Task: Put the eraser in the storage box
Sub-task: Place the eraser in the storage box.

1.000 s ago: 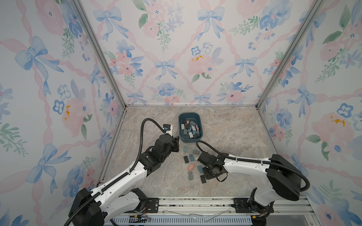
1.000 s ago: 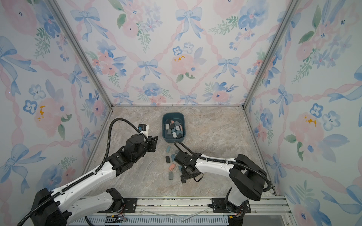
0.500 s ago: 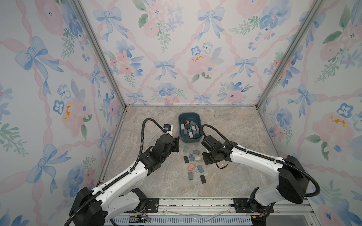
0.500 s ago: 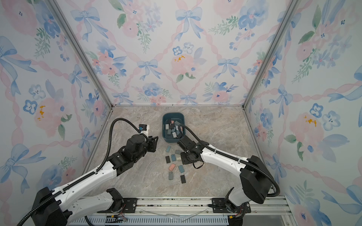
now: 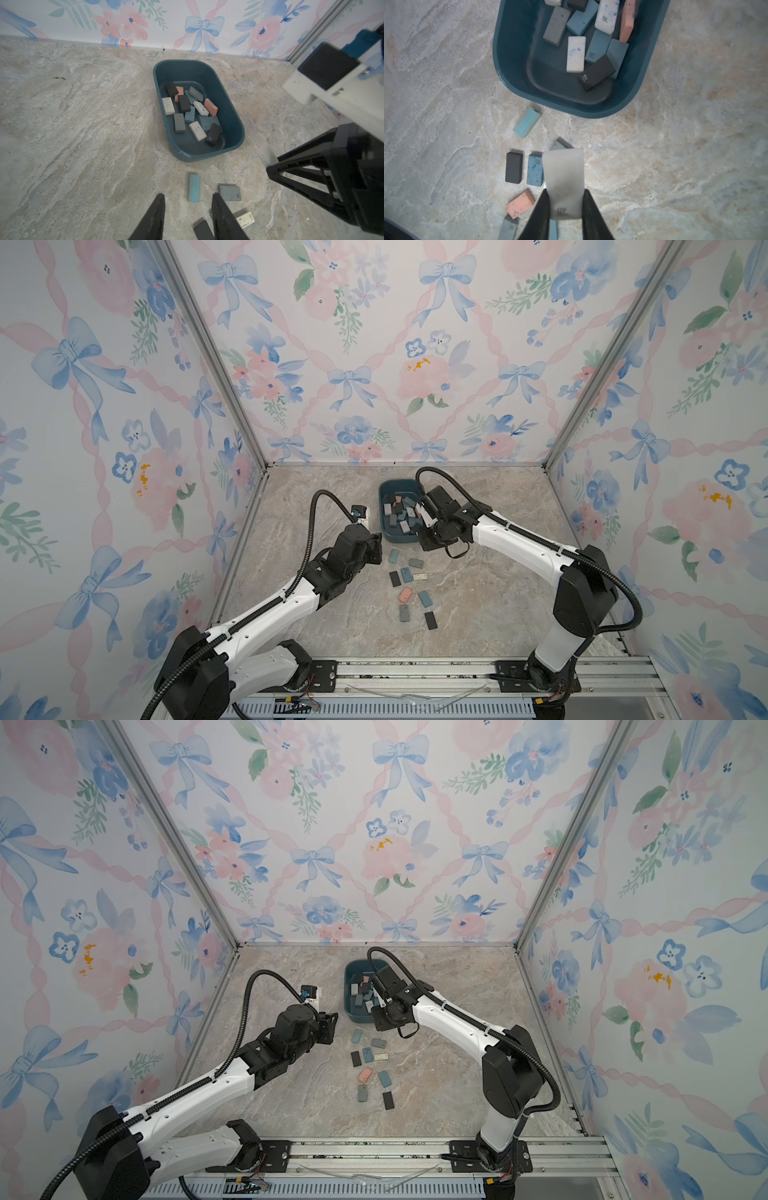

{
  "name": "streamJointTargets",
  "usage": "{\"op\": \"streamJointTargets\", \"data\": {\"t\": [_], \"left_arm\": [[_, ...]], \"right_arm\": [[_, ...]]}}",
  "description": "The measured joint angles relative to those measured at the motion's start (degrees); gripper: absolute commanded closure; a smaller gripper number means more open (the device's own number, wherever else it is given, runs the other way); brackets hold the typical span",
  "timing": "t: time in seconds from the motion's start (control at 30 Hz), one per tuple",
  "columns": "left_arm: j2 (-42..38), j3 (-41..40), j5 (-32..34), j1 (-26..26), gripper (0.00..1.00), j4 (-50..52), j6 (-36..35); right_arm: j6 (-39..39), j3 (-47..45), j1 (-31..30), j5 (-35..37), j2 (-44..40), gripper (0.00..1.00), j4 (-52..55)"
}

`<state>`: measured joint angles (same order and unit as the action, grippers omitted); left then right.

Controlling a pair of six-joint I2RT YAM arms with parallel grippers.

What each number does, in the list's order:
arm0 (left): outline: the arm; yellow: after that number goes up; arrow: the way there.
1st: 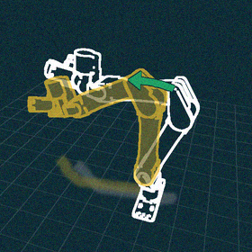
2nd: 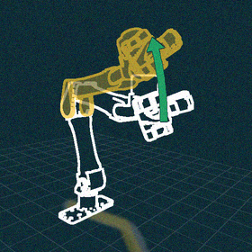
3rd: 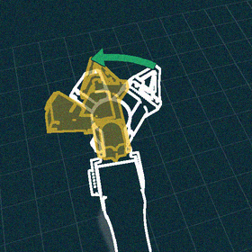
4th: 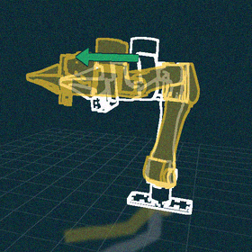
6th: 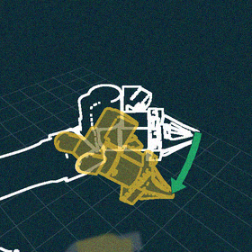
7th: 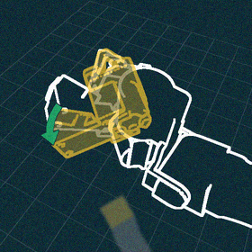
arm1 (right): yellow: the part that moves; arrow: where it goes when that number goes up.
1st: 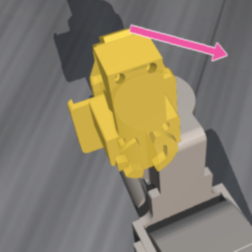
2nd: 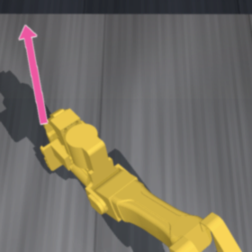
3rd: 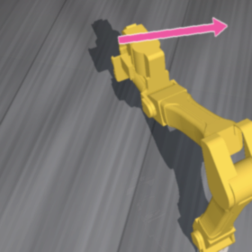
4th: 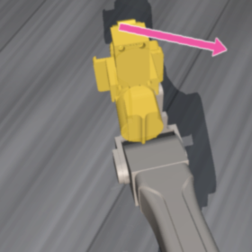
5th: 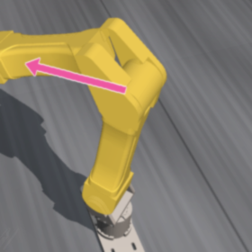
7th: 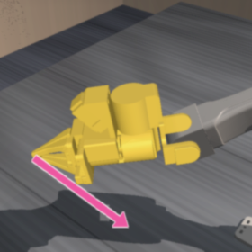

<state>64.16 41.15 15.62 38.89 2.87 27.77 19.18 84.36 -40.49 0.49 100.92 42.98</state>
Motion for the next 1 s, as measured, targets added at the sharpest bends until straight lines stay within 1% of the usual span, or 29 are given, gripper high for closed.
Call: {"op": "streamJointTargets", "data": {"t": [0.43,1.0], "left_arm": [[1.60,0.00,-1.07,-1.40,0.60,-0.02,0.00],[1.79,0.00,-1.09,-2.19,0.60,-0.02,-0.02]], "right_arm": [[-3.80,15.10,1.79,-3.78,11.39,0.75,3.43],[-5.95,32.94,3.78,-4.37,25.35,0.75,5.88]]}}
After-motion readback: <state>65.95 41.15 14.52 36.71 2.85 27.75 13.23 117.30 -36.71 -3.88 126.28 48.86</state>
